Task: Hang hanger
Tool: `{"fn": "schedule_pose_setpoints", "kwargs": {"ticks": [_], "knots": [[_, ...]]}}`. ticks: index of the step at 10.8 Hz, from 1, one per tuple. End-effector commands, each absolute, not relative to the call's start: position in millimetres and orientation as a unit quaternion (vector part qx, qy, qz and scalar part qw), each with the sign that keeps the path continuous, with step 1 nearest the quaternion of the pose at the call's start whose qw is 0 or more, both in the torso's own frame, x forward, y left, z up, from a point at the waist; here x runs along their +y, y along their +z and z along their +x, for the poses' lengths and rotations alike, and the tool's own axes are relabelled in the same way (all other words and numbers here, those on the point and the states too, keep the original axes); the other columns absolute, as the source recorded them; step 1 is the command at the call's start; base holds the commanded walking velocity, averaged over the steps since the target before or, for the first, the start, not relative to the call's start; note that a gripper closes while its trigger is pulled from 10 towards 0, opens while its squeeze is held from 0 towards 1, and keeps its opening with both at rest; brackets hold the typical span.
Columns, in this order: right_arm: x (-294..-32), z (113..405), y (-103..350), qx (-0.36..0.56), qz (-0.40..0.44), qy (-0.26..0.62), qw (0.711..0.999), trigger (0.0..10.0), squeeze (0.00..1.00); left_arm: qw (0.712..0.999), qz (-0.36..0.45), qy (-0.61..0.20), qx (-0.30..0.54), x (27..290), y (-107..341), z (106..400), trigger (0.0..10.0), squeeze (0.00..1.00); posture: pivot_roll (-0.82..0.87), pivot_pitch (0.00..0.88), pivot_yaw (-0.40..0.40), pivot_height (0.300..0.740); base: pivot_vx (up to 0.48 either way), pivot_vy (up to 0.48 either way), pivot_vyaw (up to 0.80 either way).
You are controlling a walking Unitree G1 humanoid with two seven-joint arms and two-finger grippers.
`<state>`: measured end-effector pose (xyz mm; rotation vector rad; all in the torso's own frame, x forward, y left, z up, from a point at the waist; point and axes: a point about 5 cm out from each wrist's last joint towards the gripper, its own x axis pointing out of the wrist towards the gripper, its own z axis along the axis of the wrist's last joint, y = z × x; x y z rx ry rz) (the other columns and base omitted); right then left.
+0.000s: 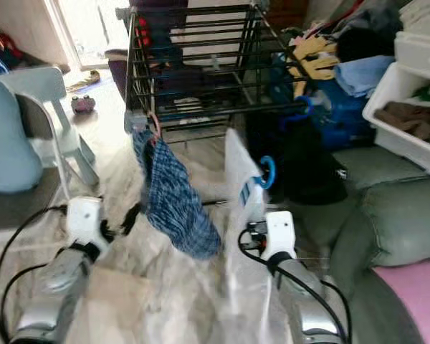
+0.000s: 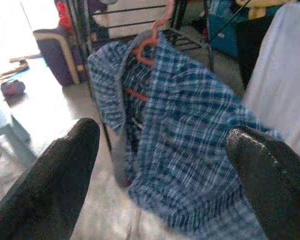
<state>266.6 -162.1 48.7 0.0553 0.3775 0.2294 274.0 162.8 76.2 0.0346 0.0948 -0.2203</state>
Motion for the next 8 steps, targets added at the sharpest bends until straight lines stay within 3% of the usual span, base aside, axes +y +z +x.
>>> {"fn": "schedule_pose_setpoints", "kwargs": {"ticks": [1,8], "knots": [[-167.5,272.7,55.8,0.174,0.029,0.107,0.979,10.0,0.0,0.99,0.017,-0.129,0.052,156.1,75.5,273.9,10.0,0.0,-0.14,0.0,0.018,0.74,0.401,0.262,0.0],[-174.1,276.4,49.9,0.202,0.011,0.077,0.976,10.0,0.0,0.987,0.034,-0.147,0.05,148.4,76.3,275.5,10.0,0.0,-0.14,0.0,0.022,0.74,0.48,0.0,0.0]]}}
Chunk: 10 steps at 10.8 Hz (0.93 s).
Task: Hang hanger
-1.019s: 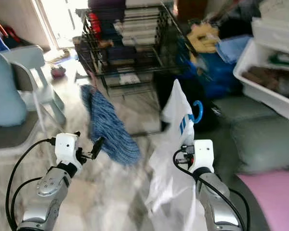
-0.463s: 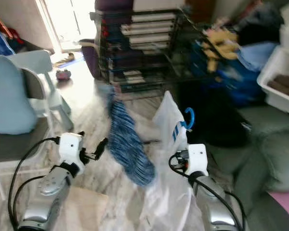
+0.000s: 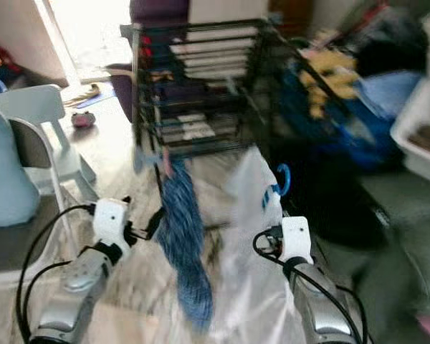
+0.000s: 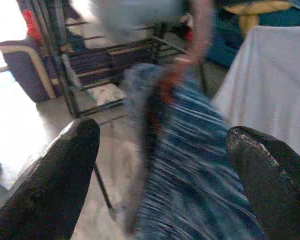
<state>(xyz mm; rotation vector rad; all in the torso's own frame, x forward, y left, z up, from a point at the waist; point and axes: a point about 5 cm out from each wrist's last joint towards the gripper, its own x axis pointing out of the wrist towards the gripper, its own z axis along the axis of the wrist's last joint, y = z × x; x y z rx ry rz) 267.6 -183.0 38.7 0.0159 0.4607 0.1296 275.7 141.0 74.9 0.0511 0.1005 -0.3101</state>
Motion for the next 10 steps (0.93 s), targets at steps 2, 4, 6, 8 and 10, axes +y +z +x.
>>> {"fn": "schedule_pose_setpoints", "kwargs": {"ticks": [2,4,6,8,10], "knots": [[-173.2,276.5,48.1,0.212,0.015,0.085,0.973,10.0,0.0,0.988,0.031,-0.144,0.052,149.7,75.4,274.9,10.0,0.0,-0.14,0.0,0.022,0.74,0.48,0.0,0.0],[-170.6,276.6,46.6,0.224,0.007,0.1,0.969,10.0,0.0,0.988,0.008,-0.143,0.049,148.3,75.6,275.4,10.0,0.0,-0.14,0.0,0.021,0.74,0.465,0.0,0.0],[-173.3,276.8,46.8,0.228,-0.001,0.101,0.968,10.0,0.0,0.989,0.005,-0.14,0.051,148.1,74.9,274.7,10.0,0.0,-0.14,0.0,0.02,0.74,0.0,0.0,0.0],[-176.7,278.8,46.9,0.239,-0.023,0.111,0.964,10.0,0.0,0.989,0.003,-0.141,0.053,147.2,74.1,274.6,10.0,0.0,-0.15,0.0,0.02,0.74,0.0,0.0,0.0],[-175.8,283.7,47.4,0.274,-0.015,0.116,0.954,10.0,0.0,0.989,0.002,-0.14,0.056,146.1,72.9,275.2,10.0,0.0,-0.15,0.0,0.016,0.74,0.0,0.0,0.0]]}}
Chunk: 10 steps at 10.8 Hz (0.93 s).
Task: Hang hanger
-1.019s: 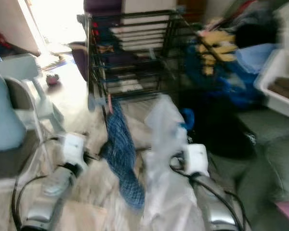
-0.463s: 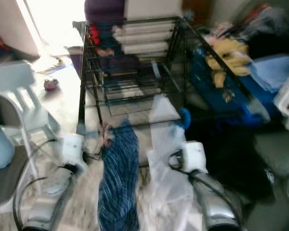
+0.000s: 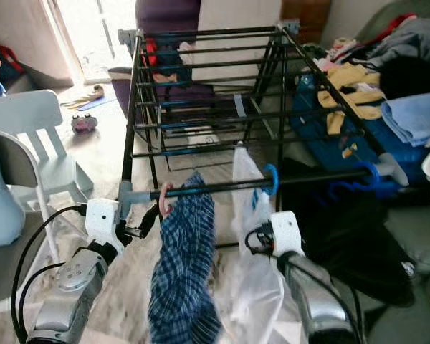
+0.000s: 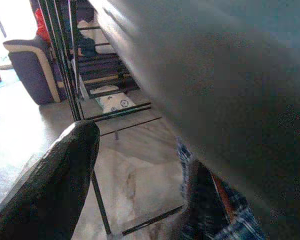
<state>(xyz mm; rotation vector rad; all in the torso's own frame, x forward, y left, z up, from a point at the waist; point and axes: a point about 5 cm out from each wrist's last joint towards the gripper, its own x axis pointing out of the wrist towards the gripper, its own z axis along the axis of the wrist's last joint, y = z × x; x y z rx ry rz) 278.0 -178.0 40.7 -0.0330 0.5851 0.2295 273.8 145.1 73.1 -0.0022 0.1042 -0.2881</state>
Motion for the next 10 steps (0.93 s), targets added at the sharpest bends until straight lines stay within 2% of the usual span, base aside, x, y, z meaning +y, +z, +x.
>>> {"fn": "schedule_pose_setpoints", "kwargs": {"ticks": [1,3,6,8,10], "knots": [[-175.0,283.6,44.3,0.303,-0.017,0.125,0.944,10.0,0.0,0.989,0.003,-0.139,0.057,146.0,72.7,275.4,10.0,0.0,-0.15,0.0,0.016,0.74,0.0,0.0,0.0],[-179.3,288.9,41.3,0.332,0.057,0.106,0.936,10.0,0.0,0.989,0.006,-0.138,0.059,145.4,71.9,276.3,10.0,0.0,-0.14,0.0,0.011,0.74,0.0,0.0,0.0],[-186.6,279.6,25.3,0.375,0.049,0.096,0.921,10.0,0.0,0.989,-0.028,-0.131,0.061,140.7,76.8,279.6,10.0,0.0,-0.13,0.0,0.009,0.74,0.0,0.0,0.0],[-185.7,297.1,46.4,0.321,0.044,0.095,0.941,10.0,0.0,0.988,-0.031,-0.135,0.064,138.1,76.8,279.3,10.0,0.0,-0.14,0.0,0.017,0.74,0.0,0.0,0.0],[-185.1,311.3,62.8,0.295,0.033,0.106,0.949,10.0,0.0,0.988,-0.034,-0.134,0.069,138.5,76.0,280.5,10.0,0.0,-0.14,0.0,0.019,0.74,0.0,0.0,0.0]]}}
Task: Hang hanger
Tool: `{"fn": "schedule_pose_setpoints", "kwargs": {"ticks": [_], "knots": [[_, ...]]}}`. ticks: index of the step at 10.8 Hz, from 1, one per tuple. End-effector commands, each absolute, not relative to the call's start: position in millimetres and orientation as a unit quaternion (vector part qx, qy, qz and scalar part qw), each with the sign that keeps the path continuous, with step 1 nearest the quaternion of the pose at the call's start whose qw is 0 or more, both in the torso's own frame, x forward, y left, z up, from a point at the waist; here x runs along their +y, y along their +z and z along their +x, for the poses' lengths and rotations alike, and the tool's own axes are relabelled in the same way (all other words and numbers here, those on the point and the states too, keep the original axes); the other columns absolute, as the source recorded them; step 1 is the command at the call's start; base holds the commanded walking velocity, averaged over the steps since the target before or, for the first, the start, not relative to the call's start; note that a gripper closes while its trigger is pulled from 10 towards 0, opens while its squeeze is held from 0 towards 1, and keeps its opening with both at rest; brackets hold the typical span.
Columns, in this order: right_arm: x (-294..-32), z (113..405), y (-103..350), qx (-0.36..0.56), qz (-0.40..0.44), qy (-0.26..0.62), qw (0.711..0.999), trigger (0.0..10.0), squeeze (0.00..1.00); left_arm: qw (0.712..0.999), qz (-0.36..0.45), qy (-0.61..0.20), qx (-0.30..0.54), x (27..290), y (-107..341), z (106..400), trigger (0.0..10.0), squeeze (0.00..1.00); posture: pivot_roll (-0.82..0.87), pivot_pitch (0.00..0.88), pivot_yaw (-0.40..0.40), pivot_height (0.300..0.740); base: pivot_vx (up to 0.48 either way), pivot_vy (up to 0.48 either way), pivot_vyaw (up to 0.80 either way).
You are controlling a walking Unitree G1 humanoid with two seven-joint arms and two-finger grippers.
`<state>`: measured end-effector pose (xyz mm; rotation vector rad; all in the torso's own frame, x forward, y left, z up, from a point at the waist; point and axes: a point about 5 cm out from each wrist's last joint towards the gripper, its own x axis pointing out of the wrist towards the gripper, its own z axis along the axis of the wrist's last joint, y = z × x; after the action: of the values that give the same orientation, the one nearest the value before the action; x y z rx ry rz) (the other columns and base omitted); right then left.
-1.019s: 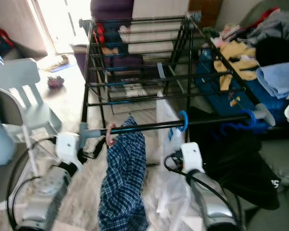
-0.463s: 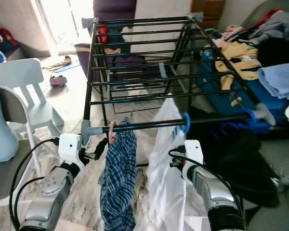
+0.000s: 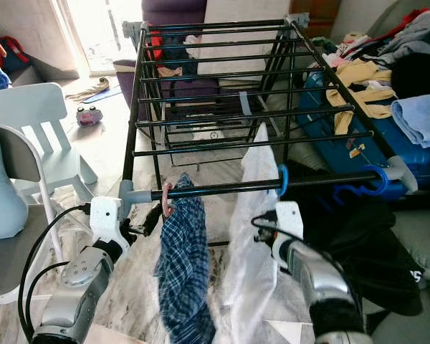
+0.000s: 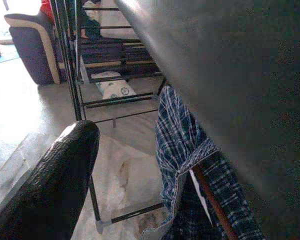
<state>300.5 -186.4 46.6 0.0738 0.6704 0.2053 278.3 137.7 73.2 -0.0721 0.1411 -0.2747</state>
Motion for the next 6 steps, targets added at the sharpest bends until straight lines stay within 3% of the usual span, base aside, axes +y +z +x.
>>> {"fn": "schedule_pose_setpoints", "kwargs": {"ticks": [1,6], "knots": [[-184.3,317.2,70.0,0.285,0.035,0.109,0.952,10.0,0.0,0.988,-0.033,-0.133,0.069,137.9,76.5,281.1,10.0,0.0,-0.14,0.0,0.018,0.74,0.0,0.0,0.0],[-179.4,283.1,33.2,0.37,0.089,0.126,0.916,10.0,0.0,0.989,-0.034,-0.128,0.06,138.6,79.6,281.7,10.0,0.0,-0.14,0.0,0.019,0.74,0.0,0.0,0.0]]}}
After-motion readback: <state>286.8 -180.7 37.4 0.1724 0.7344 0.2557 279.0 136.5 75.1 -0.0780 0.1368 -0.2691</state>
